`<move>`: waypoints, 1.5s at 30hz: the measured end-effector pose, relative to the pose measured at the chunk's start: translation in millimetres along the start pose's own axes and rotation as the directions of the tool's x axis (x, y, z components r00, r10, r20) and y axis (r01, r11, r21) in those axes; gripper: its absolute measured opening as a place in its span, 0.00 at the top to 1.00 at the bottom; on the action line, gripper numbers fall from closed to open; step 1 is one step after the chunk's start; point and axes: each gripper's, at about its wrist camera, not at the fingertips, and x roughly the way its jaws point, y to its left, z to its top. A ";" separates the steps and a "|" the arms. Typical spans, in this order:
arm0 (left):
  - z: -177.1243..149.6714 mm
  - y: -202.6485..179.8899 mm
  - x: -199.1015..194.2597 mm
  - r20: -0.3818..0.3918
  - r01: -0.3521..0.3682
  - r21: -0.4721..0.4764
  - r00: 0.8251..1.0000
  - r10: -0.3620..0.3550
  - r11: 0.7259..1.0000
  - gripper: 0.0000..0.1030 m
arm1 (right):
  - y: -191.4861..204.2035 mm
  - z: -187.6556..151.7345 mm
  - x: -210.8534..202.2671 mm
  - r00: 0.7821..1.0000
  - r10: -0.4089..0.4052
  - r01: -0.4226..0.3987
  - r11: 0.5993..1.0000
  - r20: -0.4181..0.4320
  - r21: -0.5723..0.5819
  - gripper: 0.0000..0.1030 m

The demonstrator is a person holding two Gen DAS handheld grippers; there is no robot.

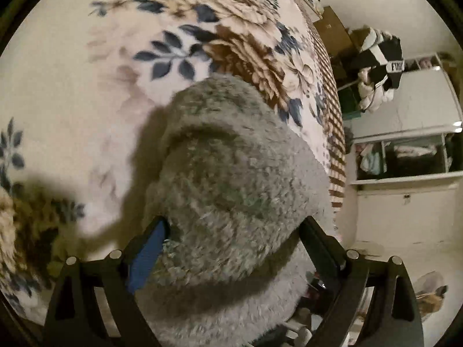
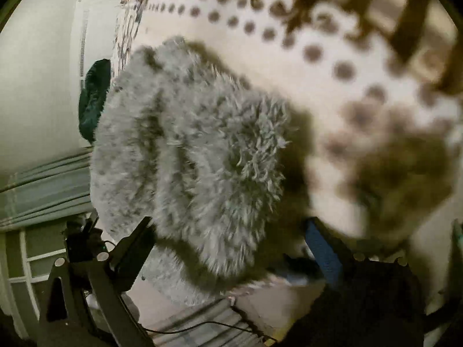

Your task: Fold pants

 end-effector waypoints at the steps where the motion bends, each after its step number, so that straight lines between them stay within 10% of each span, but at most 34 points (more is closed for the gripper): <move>1: 4.5 -3.6 4.4 0.008 -0.016 0.020 1.000 0.016 1.000 0.10 | 1.7 0.8 -0.7 1.000 0.023 -0.023 1.000 0.003 -0.004 0.00; 9: 18.0 20.3 35.0 -0.002 -0.103 0.061 0.995 0.103 0.993 0.00 | 22.2 23.4 21.0 0.998 0.047 -0.048 0.998 -0.030 -0.034 0.00; 18: 11.0 40.1 31.3 -0.016 0.011 -0.008 1.000 -0.011 1.000 0.00 | 47.8 42.6 58.8 0.995 0.085 -0.086 0.996 -0.052 -0.015 0.00; 19: 9.4 40.4 30.1 -0.017 0.014 -0.010 1.000 -0.014 1.000 0.02 | 51.3 43.4 62.4 0.994 0.097 -0.098 0.995 -0.050 -0.016 0.08; 20: 7.1 41.8 28.4 -0.015 0.033 -0.020 0.999 -0.033 0.999 0.03 | 55.6 43.7 66.2 0.992 0.117 -0.118 0.993 -0.053 -0.019 0.38; 23: 2.8 39.9 18.3 -0.005 0.067 -0.018 0.998 -0.067 0.998 0.23 | 68.6 43.1 68.9 0.994 0.105 -0.106 0.994 -0.035 -0.027 0.56; 33: 6.9 8.6 -28.4 0.058 0.106 -0.035 0.993 -0.103 0.994 0.41 | 130.4 34.0 52.2 0.996 0.084 -0.087 0.991 -0.033 -0.105 0.65; 45: 127.3 -33.2 -119.7 0.212 0.124 -0.009 0.970 -0.120 0.992 0.41 | 300.4 84.7 66.7 0.989 0.146 -0.146 0.958 -0.019 -0.246 0.65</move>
